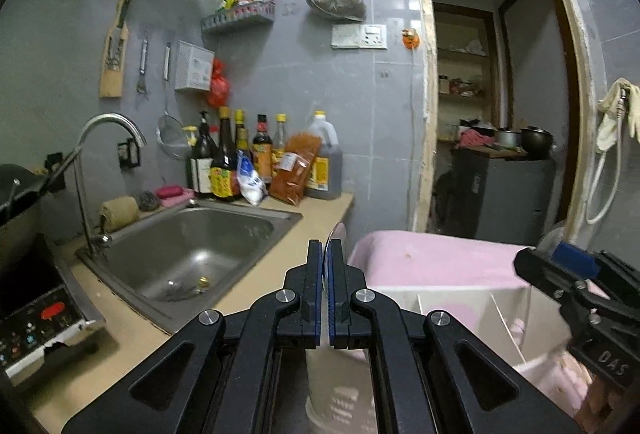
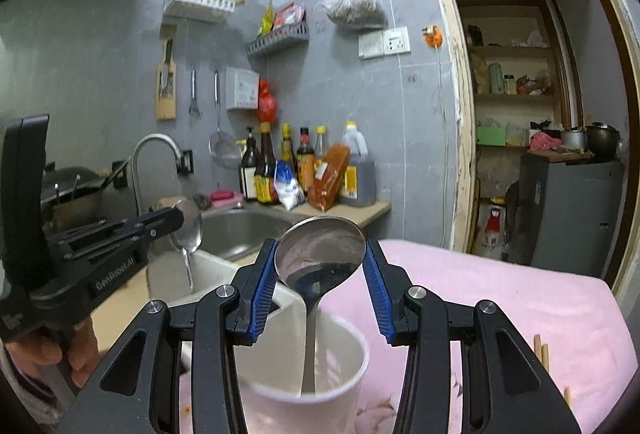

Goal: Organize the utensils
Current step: 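Lift the spoon with the right gripper and carry it over the white caddy, then lower the spoon into the caddy and open the right gripper, then move the right gripper back over the chopsticks on the table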

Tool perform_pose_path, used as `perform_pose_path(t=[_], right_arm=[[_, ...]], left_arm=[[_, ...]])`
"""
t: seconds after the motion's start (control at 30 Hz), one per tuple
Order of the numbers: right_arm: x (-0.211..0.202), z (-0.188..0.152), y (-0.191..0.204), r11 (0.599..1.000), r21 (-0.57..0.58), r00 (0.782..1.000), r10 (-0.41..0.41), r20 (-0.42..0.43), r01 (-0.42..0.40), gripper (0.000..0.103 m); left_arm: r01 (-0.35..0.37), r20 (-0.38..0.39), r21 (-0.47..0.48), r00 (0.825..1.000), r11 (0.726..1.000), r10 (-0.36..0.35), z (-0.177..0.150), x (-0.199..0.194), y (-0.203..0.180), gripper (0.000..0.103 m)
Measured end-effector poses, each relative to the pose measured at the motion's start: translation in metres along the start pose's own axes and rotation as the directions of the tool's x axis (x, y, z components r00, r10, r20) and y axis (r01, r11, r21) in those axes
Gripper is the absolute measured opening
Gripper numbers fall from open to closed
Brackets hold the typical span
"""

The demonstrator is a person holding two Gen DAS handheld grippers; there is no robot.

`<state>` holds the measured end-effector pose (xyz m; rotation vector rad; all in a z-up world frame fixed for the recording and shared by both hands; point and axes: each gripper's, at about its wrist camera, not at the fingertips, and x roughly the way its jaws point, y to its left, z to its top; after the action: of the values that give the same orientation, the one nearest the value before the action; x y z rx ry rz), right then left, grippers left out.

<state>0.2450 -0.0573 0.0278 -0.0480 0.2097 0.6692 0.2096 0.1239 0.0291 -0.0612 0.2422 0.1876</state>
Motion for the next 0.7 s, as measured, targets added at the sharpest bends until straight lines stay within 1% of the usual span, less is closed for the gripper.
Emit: perform_pose_path(t=[0.07,0.2,0.3,0.33,0.37,0.47,0.53,0.6,0.7], right_arm=[[0.002,-0.006,0.0,1.0,0.005,1.0,0.002,-0.029,-0.002,0.041],[-0.003,-0.01,0.001,1.0,0.009,0.999,0.005,-0.036,-0.005,0.041],[-0.006,-0.011,0.002,1.0,0.008,0.999,0.012,-0.04,-0.012,0.043],[-0.007,-0.012,0.002,1.0,0.008,0.999,0.012,-0.04,-0.012,0.045],[-0.008,-0.012,0.002,1.0,0.008,0.999,0.013,-0.039,-0.013,0.046],[-0.012,-0.011,0.001,1.0,0.014,1.0,0.016,-0.024,-0.016,0.048],[-0.016,-0.008,0.001,1.0,0.017,1.0,0.018,-0.006,-0.018,0.052],[-0.021,-0.004,0.0,1.0,0.018,1.0,0.013,0.016,-0.014,0.052],[-0.029,0.004,-0.002,1.0,0.017,0.999,-0.001,0.043,0.0,0.055]], left_arm=[[0.042,-0.029,-0.018,0.999,0.999,-0.042,-0.003,0.001,0.001,0.001],[0.099,-0.063,-0.077,0.993,0.992,-0.104,-0.006,0.002,0.008,0.002],[0.162,-0.071,-0.138,0.982,0.977,-0.173,-0.003,-0.001,0.014,0.004],[0.18,-0.075,-0.162,0.978,0.97,-0.194,-0.002,-0.001,0.017,0.005],[0.189,-0.078,-0.176,0.976,0.966,-0.205,-0.001,-0.002,0.018,0.005],[0.204,-0.08,-0.198,0.971,0.959,-0.223,0.003,-0.006,0.02,0.006],[0.208,-0.077,-0.198,0.971,0.958,-0.226,0.006,-0.009,0.018,0.008],[0.213,-0.06,-0.189,0.972,0.959,-0.228,0.01,-0.015,0.015,0.011],[0.221,-0.03,-0.159,0.973,0.962,-0.228,0.017,-0.026,0.007,0.024]])
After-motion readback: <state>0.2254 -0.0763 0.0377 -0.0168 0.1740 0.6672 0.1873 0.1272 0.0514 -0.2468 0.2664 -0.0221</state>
